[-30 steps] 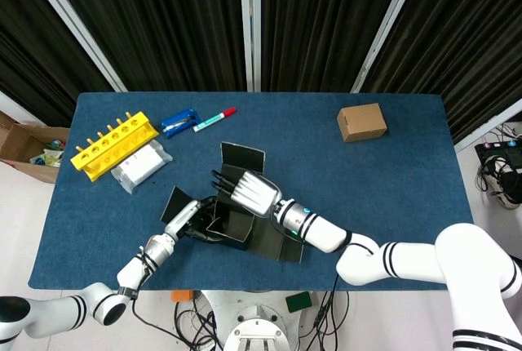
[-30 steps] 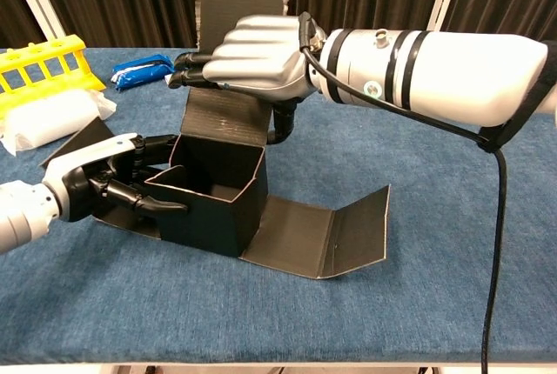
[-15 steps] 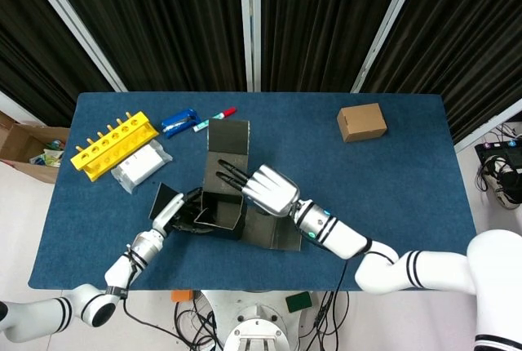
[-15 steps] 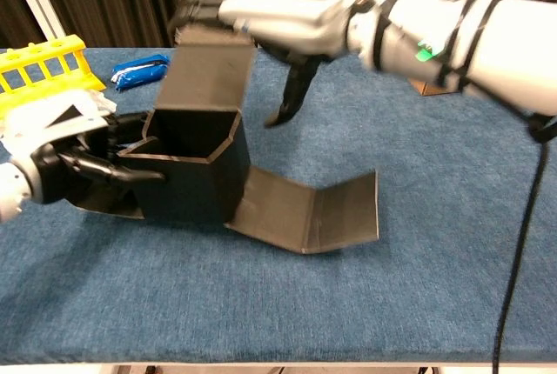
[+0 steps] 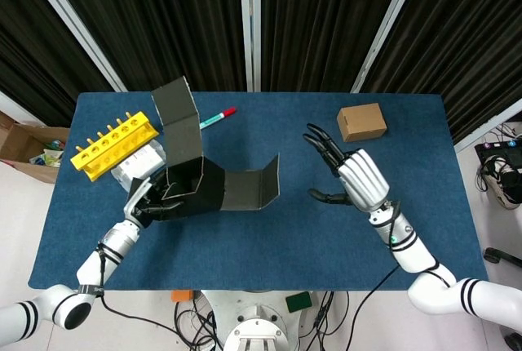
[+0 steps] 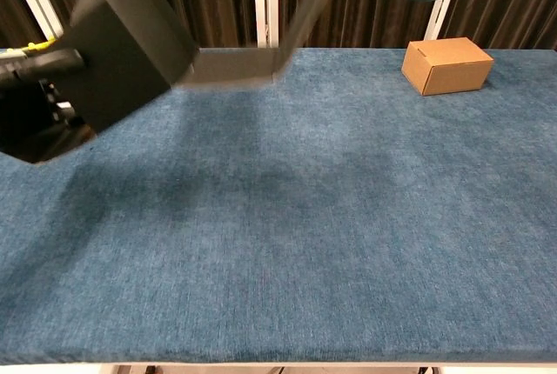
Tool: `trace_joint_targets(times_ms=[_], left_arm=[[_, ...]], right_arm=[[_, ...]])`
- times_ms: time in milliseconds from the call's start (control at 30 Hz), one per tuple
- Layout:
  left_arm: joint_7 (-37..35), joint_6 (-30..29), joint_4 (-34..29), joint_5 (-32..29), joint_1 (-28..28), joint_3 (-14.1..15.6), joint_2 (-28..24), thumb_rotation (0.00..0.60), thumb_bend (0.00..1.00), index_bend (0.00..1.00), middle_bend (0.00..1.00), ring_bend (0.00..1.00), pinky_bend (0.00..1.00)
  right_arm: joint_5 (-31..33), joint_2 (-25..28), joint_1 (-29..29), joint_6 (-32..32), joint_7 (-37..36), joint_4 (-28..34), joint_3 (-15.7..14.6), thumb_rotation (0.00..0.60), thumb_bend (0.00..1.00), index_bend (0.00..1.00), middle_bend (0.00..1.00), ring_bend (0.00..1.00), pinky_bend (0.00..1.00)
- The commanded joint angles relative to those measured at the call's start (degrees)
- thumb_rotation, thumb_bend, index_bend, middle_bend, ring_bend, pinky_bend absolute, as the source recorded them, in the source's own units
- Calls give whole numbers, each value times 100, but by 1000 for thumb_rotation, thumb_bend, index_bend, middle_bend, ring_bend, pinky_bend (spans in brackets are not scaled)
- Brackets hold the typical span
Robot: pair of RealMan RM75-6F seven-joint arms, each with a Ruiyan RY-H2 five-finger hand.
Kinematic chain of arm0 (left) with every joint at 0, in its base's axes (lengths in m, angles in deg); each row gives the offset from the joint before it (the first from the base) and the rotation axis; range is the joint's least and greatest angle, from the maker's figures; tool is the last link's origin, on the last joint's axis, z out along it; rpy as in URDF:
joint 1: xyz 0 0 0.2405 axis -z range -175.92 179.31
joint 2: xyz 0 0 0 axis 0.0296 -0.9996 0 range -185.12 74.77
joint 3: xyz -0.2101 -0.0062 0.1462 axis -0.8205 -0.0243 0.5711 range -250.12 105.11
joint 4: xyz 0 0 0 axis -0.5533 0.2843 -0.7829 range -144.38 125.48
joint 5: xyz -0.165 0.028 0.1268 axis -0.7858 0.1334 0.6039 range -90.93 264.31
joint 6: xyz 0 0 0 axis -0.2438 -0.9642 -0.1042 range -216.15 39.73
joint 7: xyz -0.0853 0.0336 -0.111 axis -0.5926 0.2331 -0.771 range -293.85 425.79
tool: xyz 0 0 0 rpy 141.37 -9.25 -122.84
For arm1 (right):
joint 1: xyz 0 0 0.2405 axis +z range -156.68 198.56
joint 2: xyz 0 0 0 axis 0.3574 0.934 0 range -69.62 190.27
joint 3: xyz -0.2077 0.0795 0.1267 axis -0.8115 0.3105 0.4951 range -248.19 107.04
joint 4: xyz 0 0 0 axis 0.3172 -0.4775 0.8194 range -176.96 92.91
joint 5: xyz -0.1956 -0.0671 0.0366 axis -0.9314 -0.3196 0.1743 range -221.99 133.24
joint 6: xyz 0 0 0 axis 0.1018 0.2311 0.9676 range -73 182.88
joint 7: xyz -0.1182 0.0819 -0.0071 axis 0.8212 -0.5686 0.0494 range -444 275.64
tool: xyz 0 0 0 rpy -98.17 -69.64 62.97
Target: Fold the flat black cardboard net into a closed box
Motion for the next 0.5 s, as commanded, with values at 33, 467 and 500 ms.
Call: trace_joint_targets(times_ms=[33, 467, 500], left_arm=[[-833, -16, -437, 195, 27, -125, -331, 600, 0, 304, 324, 582, 749], [-1456, 269, -784, 425, 321, -57, -467, 600, 0, 292, 310, 582, 749], [-1374, 278, -768, 431, 327, -34, -462, 600, 0, 292, 310, 582, 749]], right_arm=[[-157, -237, -96, -36, -70, -282, 60, 600, 132, 0, 51, 713, 1000], [-476, -2139, 723, -82, 1290, -1045, 1018, 600, 0, 0, 0, 713, 1000], [-480, -2196, 780, -68, 1331, -1053, 1077, 600, 0, 0, 0, 713, 1000]])
